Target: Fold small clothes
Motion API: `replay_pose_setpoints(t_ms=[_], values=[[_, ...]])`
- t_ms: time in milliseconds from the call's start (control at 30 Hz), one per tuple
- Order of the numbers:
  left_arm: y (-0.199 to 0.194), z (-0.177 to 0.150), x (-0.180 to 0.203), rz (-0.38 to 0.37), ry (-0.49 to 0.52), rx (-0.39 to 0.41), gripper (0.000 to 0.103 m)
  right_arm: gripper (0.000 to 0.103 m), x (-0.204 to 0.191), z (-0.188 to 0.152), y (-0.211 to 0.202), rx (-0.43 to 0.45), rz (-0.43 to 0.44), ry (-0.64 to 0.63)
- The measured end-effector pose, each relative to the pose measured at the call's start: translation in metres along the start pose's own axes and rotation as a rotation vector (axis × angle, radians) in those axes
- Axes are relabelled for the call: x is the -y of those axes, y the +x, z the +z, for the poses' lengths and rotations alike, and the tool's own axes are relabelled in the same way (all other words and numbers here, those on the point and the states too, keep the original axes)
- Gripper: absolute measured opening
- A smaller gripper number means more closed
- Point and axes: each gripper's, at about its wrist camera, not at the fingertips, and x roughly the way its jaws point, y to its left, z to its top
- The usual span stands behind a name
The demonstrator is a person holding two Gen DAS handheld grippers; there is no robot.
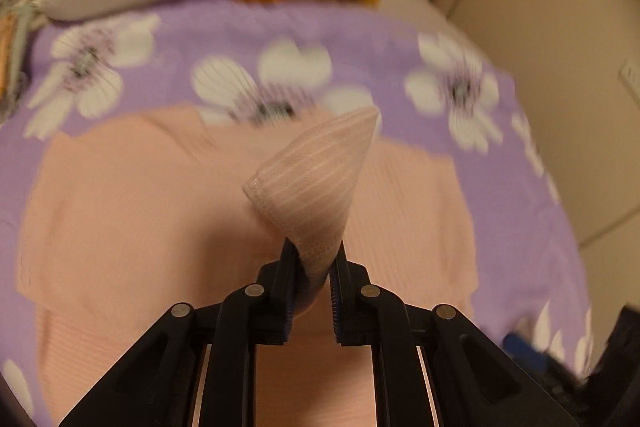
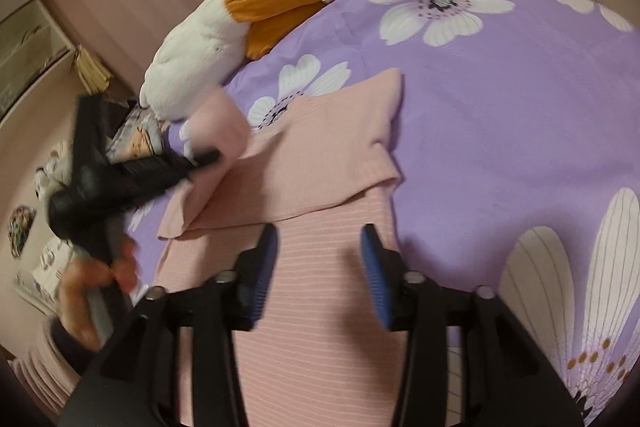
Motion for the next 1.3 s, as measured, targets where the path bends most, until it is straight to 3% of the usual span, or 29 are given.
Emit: replay_pose_setpoints(t_ms=[67, 100, 133, 200, 267, 367, 500, 733, 800, 867, 900, 933, 967, 1033, 1167, 1300], values=[[0.01, -0.008, 0.012, 0.005, 0.035, -0.033, 0.01, 0.052, 0.006, 0.001, -0.001, 0.005, 0.014, 0.029], [0.015, -0.011, 0.017, 0.011, 0.051, -0.056, 0.016, 0.053, 0.009, 0.002, -0.001, 0.007, 0.02, 0.038], [0.018, -0.015, 0.017, 0.005, 0.06, -0.076, 0.033, 0.055, 0.01, 0.004, 0.0, 0.007, 0.024, 0.048], [0.017, -0.02, 0.019, -0.028, 0.072, -0.086, 0.055, 0.059, 0.013, 0.007, 0.002, 0.006, 0.041, 0.071], [0.01, -0.024, 0.023, -0.035, 0.099, -0.072, 0.063, 0.06, 0.015, 0.012, 0.005, 0.006, 0.063, 0.097], [-0.001, -0.031, 0.022, -0.042, 0.126, -0.061, 0.064, 0.06, 0.011, 0.018, 0.01, 0.004, 0.099, 0.12], [-0.022, -0.038, -0.003, -0.082, 0.075, -0.046, 0.064, 0.06, 0.001, 0.024, 0.024, -0.029, 0.158, 0.138], [-0.063, -0.044, -0.075, 0.02, -0.01, 0.028, 0.064, 0.058, -0.021, 0.038, 0.071, -0.14, 0.193, 0.15], [-0.07, -0.044, -0.098, 0.043, -0.051, 0.038, 0.064, 0.052, -0.023, 0.042, 0.091, -0.195, 0.141, 0.176], [-0.075, -0.045, -0.119, 0.063, -0.098, 0.046, 0.064, 0.032, -0.026, 0.045, 0.109, -0.24, 0.116, 0.176], [-0.077, -0.045, -0.129, 0.067, -0.123, 0.047, 0.064, 0.027, -0.029, 0.047, 0.116, -0.25, 0.092, 0.152], [-0.079, -0.046, -0.138, 0.069, -0.146, 0.049, 0.064, 0.013, -0.031, 0.049, 0.12, -0.252, 0.057, 0.127], [-0.08, -0.046, -0.147, 0.073, -0.169, 0.053, 0.064, 0.006, -0.038, 0.052, 0.123, -0.252, -0.003, 0.073], [-0.083, -0.047, -0.161, 0.073, -0.203, 0.066, 0.064, 0.006, -0.049, 0.059, 0.118, -0.214, -0.036, 0.005], [-0.082, -0.046, -0.181, 0.072, -0.256, 0.08, 0.064, 0.006, -0.065, 0.074, 0.079, -0.072, -0.004, -0.105], [-0.077, -0.046, -0.193, 0.068, -0.286, 0.083, 0.064, 0.008, -0.05, 0.072, 0.082, -0.081, -0.102, -0.148]])
